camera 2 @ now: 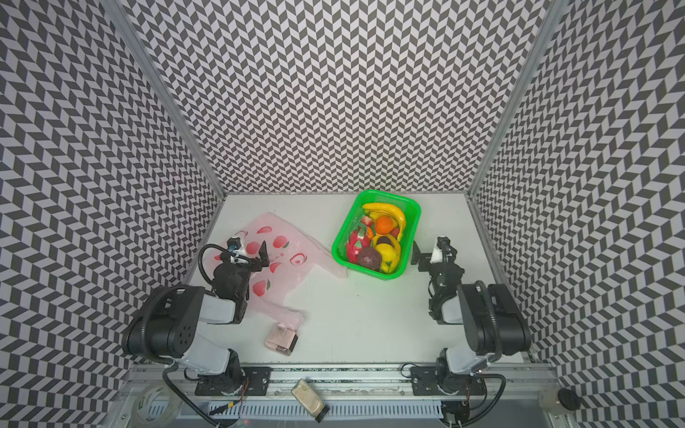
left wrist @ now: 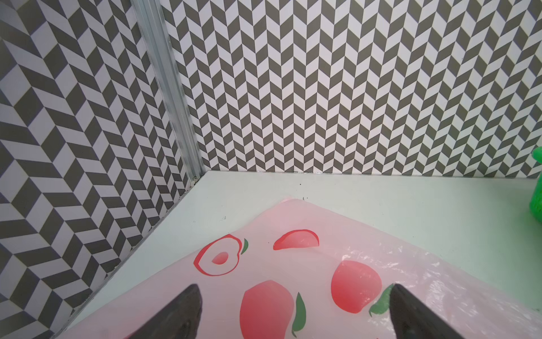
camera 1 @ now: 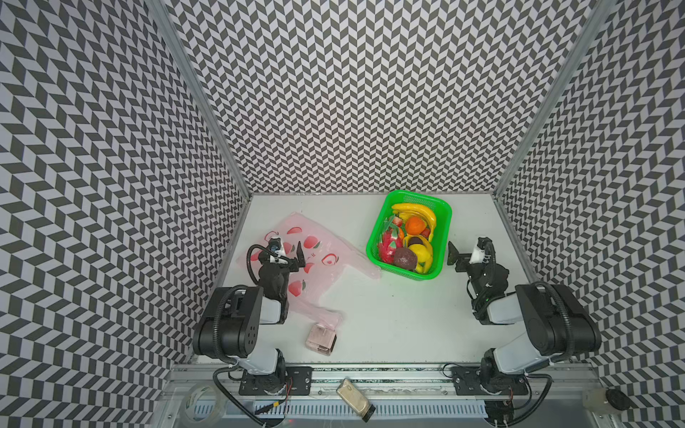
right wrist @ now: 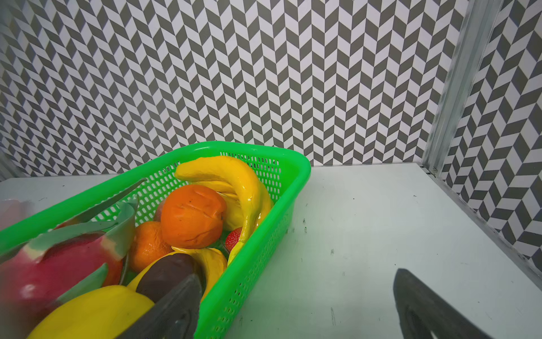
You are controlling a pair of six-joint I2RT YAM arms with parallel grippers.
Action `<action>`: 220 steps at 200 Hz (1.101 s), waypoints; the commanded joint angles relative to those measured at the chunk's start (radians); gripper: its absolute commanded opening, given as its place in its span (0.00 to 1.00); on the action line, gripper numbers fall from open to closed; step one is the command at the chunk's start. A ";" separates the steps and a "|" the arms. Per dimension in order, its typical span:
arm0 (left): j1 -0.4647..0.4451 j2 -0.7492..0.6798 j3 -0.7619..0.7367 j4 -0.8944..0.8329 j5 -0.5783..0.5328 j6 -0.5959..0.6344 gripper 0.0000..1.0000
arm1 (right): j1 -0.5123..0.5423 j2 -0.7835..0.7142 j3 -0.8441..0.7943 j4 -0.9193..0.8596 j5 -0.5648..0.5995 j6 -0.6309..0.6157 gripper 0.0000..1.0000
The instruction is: Place the fake fruits into the plastic bag and tie a complex knot
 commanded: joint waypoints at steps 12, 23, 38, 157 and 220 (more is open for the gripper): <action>-0.009 0.000 -0.008 0.026 -0.008 -0.004 1.00 | 0.002 -0.003 -0.005 0.058 0.001 -0.012 0.99; -0.010 -0.001 -0.007 0.026 -0.008 -0.006 1.00 | 0.002 -0.003 -0.005 0.059 0.000 -0.012 0.99; -0.010 -0.001 -0.007 0.026 -0.008 -0.006 1.00 | 0.002 -0.003 -0.005 0.058 0.000 -0.012 0.99; -0.004 0.000 -0.006 0.023 -0.001 -0.009 1.00 | 0.002 -0.002 -0.005 0.059 -0.002 -0.011 0.99; -0.014 -0.029 -0.045 0.073 0.046 0.023 1.00 | 0.002 -0.016 -0.011 0.067 0.042 0.010 0.99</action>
